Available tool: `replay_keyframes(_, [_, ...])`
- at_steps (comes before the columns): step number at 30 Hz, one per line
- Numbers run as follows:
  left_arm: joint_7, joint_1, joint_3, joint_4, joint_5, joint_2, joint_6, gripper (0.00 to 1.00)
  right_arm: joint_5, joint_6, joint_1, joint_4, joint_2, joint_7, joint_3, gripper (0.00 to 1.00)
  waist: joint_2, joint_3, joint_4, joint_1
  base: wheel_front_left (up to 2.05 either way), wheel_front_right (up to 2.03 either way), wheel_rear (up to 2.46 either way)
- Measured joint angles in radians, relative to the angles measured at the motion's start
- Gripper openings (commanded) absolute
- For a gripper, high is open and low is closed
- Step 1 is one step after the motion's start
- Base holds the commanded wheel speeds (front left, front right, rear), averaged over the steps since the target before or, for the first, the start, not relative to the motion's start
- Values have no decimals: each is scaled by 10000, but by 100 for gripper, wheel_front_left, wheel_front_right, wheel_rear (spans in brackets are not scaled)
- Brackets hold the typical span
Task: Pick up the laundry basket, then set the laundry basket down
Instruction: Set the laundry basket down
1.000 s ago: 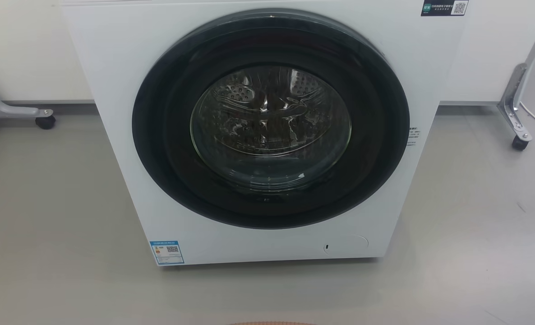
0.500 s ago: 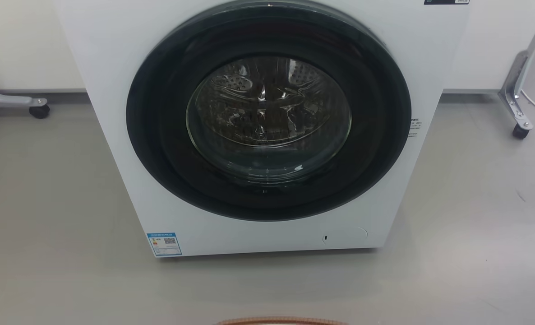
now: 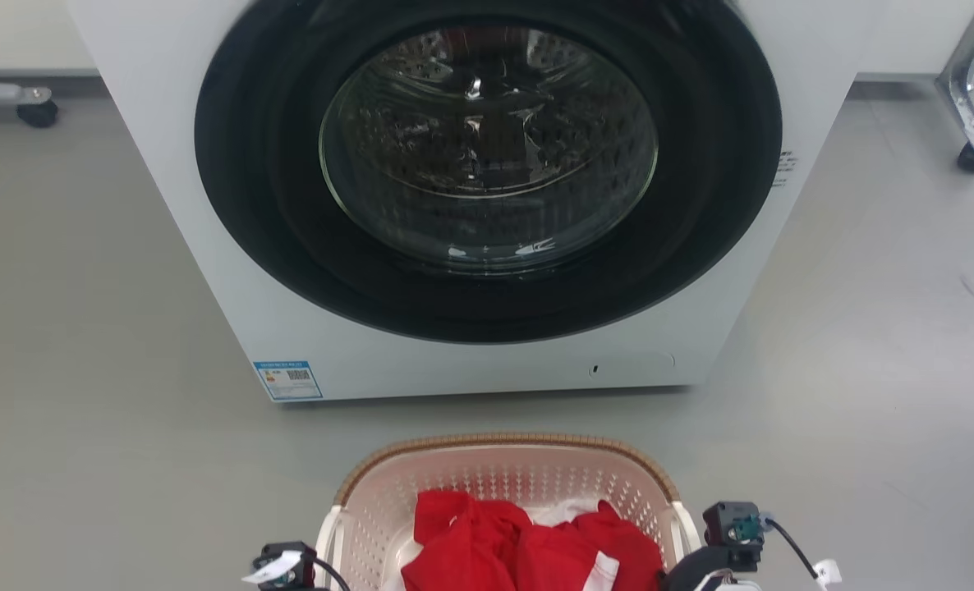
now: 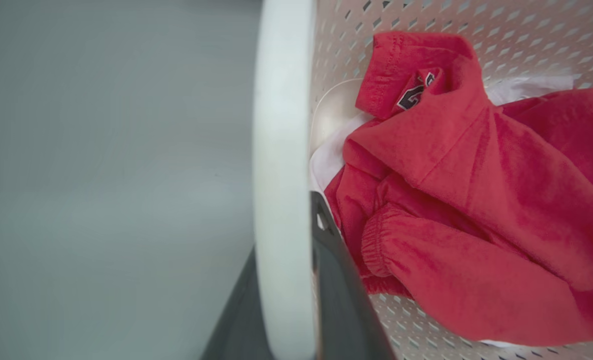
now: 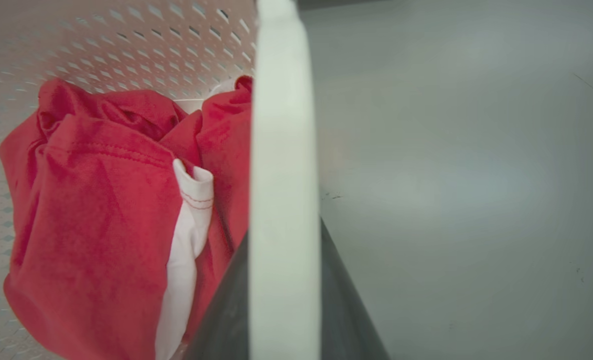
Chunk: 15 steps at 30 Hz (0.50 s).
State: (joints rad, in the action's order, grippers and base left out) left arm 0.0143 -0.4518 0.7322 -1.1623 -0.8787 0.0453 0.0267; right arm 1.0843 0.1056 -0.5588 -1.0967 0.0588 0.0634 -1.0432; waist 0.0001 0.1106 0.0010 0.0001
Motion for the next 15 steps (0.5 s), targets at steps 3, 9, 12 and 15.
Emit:
replay_keyframes(3, [-107,-432,-52,63,19,6,61,0,-86,0,-506,-98,0,-127,36,0,0,396,6,1,0,0,0])
replay_keyframes(9, [-345,-1169,-96,144,92,15,90,0,-203,0,-1494,-221,12,-313,142,0,0,1230,43,1,0,0,0])
replay_keyframes(12, [-441,-1522,-105,180,115,21,150,0,-211,0,-1917,-291,13,-412,207,0,1,1660,71,1,0,0,0])
replay_keyframes(15, [-546,-1918,-115,219,203,23,174,0,-263,0,-2298,-382,21,-514,253,0,1,2095,106,2,0,0,0])
